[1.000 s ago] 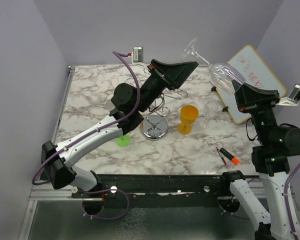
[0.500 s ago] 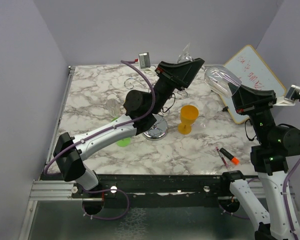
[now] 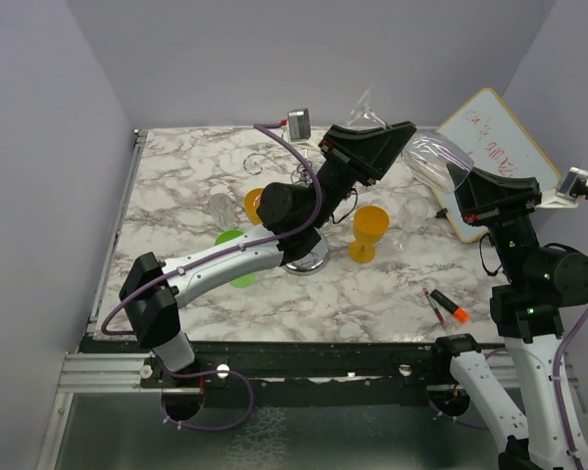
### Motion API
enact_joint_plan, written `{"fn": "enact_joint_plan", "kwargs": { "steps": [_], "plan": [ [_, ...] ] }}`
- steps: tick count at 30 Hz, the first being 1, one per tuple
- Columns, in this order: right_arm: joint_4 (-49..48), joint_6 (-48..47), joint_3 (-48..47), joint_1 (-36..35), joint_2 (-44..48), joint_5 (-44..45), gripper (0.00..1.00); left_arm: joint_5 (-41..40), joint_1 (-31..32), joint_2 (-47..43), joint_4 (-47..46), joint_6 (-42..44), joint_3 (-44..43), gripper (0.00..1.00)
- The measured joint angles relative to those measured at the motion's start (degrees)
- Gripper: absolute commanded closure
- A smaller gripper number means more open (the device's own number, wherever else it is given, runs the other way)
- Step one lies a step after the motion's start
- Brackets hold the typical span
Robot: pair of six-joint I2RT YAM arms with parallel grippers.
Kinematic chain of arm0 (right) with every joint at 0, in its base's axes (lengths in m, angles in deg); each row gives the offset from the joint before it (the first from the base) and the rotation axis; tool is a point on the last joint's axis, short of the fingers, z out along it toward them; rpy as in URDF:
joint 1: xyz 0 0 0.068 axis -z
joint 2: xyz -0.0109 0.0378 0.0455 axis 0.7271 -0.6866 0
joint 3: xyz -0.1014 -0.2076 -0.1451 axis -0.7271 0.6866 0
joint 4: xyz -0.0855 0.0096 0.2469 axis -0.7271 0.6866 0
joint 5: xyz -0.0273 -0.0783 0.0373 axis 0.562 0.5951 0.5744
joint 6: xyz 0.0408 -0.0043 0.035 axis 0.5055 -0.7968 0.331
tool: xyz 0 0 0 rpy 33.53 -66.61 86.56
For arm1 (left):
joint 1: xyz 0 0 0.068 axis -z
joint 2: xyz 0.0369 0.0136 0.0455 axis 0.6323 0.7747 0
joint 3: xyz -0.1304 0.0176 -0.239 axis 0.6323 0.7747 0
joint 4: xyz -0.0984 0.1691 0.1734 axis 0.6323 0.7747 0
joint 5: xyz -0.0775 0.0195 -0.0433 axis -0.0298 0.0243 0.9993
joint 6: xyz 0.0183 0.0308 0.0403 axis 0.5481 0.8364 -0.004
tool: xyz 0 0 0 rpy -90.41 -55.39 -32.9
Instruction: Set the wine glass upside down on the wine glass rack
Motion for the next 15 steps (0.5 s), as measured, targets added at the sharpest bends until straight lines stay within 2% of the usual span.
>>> {"fn": "enact_joint_plan", "kwargs": {
  "steps": [2,4,6,7,11,15],
  "plan": [
    [-0.3,0.3,0.2,0.0,0.0,0.0,0.99,0.0,0.3,0.8,-0.6,0.0,-0.5,0.83],
    [-0.6,0.5,0.3,0.1,0.0,0.0,0.99,-0.1,0.3,1.2,-1.2,0.0,-0.8,0.99],
    [-1.0,1.0,0.3,0.1,0.0,0.0,0.98,0.0,0.4,1.3,-1.9,-0.1,-1.4,1.00],
    [-1.4,1.3,0.3,0.1,0.0,-0.1,0.93,0.1,0.5,1.3,-2.4,-0.2,-1.4,1.00],
    [-0.9,1.2,0.3,0.1,0.6,0.0,0.53,0.2,1.2,1.0,-3.1,2.1,-1.4,1.00],
    [5.9,-2.6,0.1,0.2,2.3,2.4,0.30,0.8,1.8,-0.2,-1.7,7.8,0.5,1.00]
  ]
}}
